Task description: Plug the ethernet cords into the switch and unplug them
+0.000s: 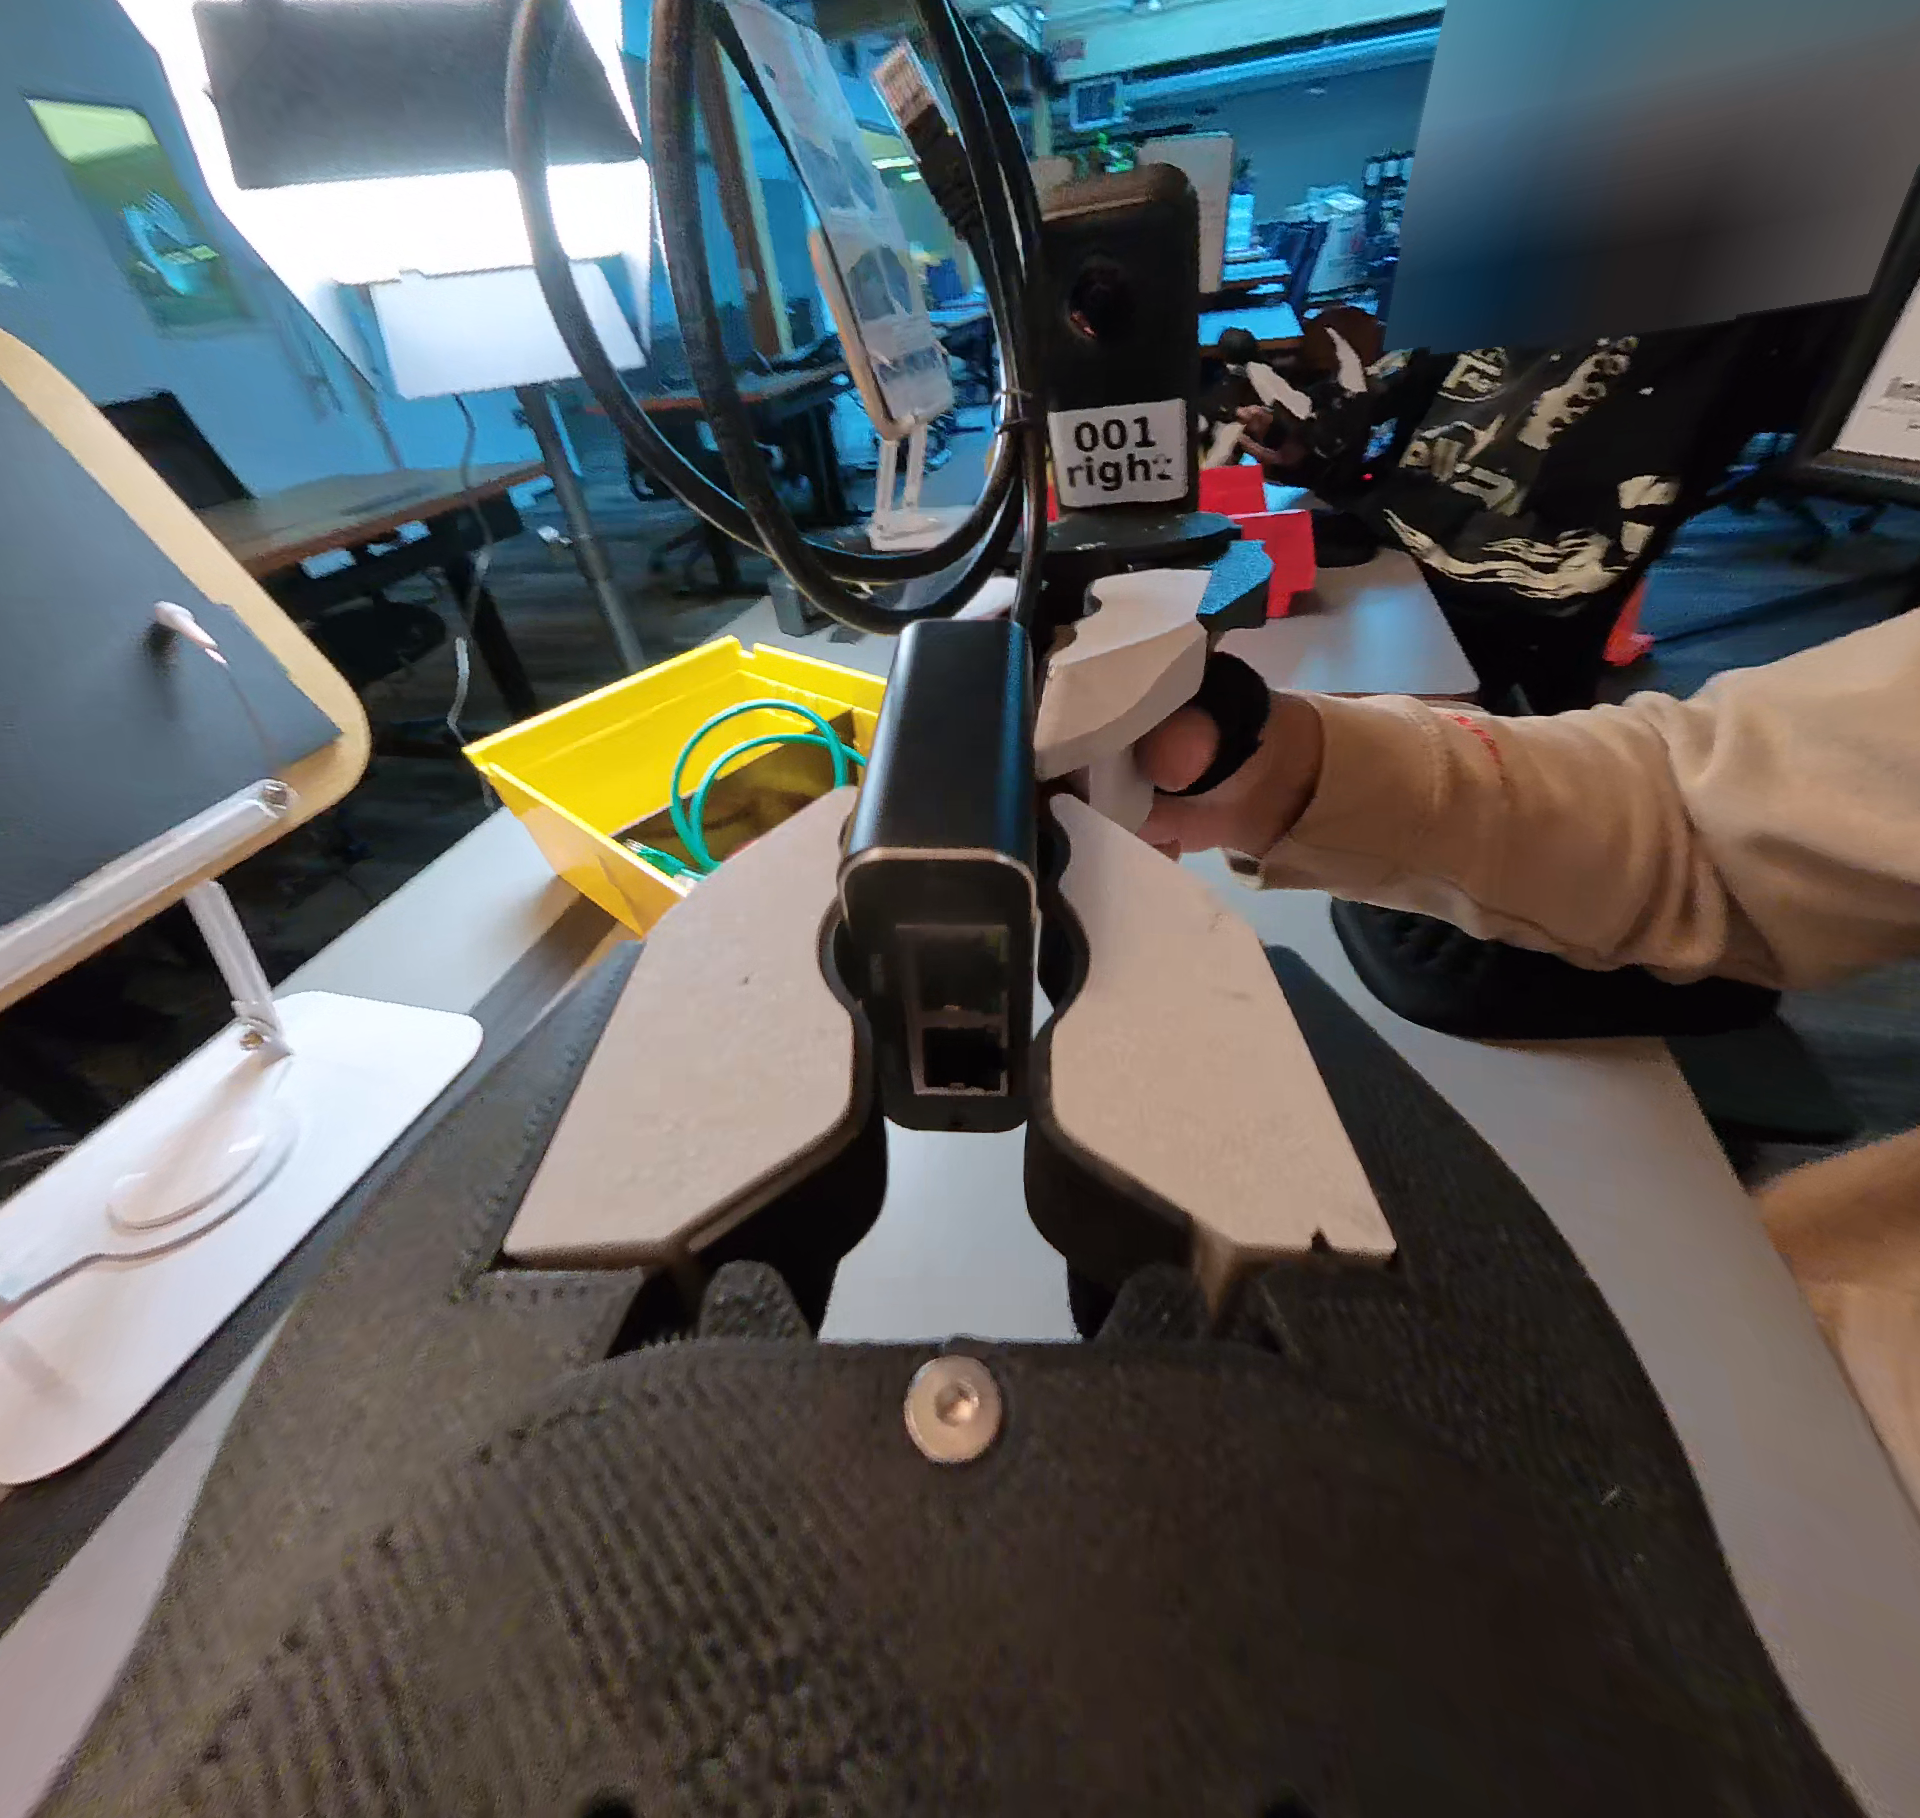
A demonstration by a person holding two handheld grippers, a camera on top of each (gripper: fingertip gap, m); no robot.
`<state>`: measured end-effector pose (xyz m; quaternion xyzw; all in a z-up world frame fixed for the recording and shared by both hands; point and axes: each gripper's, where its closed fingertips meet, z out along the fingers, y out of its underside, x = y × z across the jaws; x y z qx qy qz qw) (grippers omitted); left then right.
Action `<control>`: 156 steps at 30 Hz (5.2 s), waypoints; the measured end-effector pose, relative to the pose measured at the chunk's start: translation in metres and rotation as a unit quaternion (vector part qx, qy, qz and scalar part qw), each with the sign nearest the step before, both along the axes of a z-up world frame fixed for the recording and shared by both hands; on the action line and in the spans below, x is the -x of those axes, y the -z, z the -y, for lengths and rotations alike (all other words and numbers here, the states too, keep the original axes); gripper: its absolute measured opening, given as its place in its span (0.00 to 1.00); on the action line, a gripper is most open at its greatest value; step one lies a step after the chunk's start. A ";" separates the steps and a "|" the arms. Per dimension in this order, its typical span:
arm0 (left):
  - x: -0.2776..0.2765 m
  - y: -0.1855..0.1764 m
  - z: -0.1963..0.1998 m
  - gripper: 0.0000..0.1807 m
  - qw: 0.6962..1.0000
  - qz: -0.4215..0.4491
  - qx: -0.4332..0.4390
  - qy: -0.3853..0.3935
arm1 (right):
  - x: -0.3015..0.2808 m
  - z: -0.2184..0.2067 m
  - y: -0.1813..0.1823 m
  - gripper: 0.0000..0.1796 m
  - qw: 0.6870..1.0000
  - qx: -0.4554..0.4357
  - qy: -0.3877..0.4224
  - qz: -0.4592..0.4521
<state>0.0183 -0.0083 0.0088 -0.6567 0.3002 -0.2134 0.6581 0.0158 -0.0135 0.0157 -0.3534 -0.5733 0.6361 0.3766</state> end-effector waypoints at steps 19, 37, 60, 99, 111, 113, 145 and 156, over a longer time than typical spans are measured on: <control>-0.018 -0.012 0.008 0.16 0.999 -0.003 -0.045 0.021 | -0.018 0.010 -0.013 0.08 0.996 -0.093 -0.005 0.010; -0.015 -0.016 0.009 0.15 0.998 0.058 0.002 0.031 | -0.012 0.005 -0.020 0.08 0.999 -0.033 0.008 -0.004; 0.032 -0.046 0.015 0.15 0.993 0.104 -0.049 0.005 | -0.055 -0.126 0.025 0.08 0.956 -0.060 0.212 0.196; 0.001 0.052 -0.031 0.14 0.941 0.213 0.260 0.048 | -0.019 -0.034 0.044 0.42 0.838 -0.487 0.184 0.162; -0.003 0.051 -0.037 0.14 0.934 0.248 0.257 0.023 | 0.023 -0.021 0.080 0.41 0.841 -0.457 0.210 0.197; 0.002 0.047 -0.040 0.14 0.937 0.255 0.239 0.005 | 0.030 -0.023 0.077 0.38 0.857 -0.399 0.247 0.213; 0.167 -0.023 -0.024 0.26 0.947 0.150 0.002 -0.283 | -0.100 -0.424 0.185 0.35 0.691 -0.080 0.368 0.617; 0.180 -0.003 -0.037 0.26 0.945 0.143 0.027 -0.294 | -0.094 -0.433 0.212 0.34 0.683 -0.062 0.341 0.643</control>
